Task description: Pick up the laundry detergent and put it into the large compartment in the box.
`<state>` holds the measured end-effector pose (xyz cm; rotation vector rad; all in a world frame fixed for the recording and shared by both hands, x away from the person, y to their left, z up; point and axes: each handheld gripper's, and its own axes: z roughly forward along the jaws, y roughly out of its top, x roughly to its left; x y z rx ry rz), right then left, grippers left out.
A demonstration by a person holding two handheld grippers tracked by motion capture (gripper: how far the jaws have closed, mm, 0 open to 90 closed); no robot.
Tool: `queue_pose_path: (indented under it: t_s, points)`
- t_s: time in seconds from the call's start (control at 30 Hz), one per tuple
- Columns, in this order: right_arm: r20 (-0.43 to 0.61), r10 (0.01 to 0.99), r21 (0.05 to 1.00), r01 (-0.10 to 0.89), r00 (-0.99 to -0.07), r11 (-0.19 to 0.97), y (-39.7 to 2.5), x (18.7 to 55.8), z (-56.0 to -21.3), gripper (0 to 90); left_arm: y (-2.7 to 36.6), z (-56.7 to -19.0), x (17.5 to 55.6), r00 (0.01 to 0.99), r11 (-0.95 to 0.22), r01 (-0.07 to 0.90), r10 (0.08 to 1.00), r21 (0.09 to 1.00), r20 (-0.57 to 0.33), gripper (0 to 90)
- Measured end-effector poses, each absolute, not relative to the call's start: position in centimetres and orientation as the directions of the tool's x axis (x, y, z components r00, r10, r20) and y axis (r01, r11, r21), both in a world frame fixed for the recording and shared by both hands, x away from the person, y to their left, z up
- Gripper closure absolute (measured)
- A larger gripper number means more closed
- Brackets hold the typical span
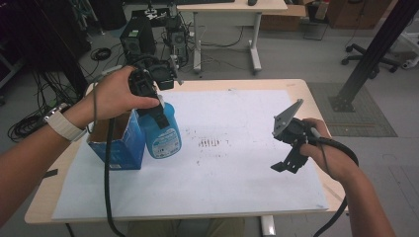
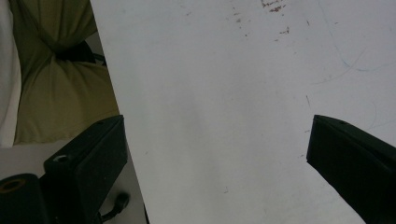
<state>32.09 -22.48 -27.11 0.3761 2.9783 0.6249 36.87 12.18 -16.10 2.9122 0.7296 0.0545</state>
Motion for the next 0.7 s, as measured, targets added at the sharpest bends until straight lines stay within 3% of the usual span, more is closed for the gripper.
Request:
queue_pose_path:
  t_s: [0.4,0.7]
  points:
    - [-0.023,0.251,0.402,0.221,-0.968,0.889,-22.5,31.8,-27.1,5.5,13.7,-13.3,36.9,0.789,-0.781,0.605,0.614,0.154,0.013,37.5]
    - [-0.026,0.250,0.401,0.220,-0.968,0.889,-22.2,31.7,-26.8,5.5,14.6,-11.5,37.0,0.744,-0.738,0.657,0.668,0.156,0.028,37.5]
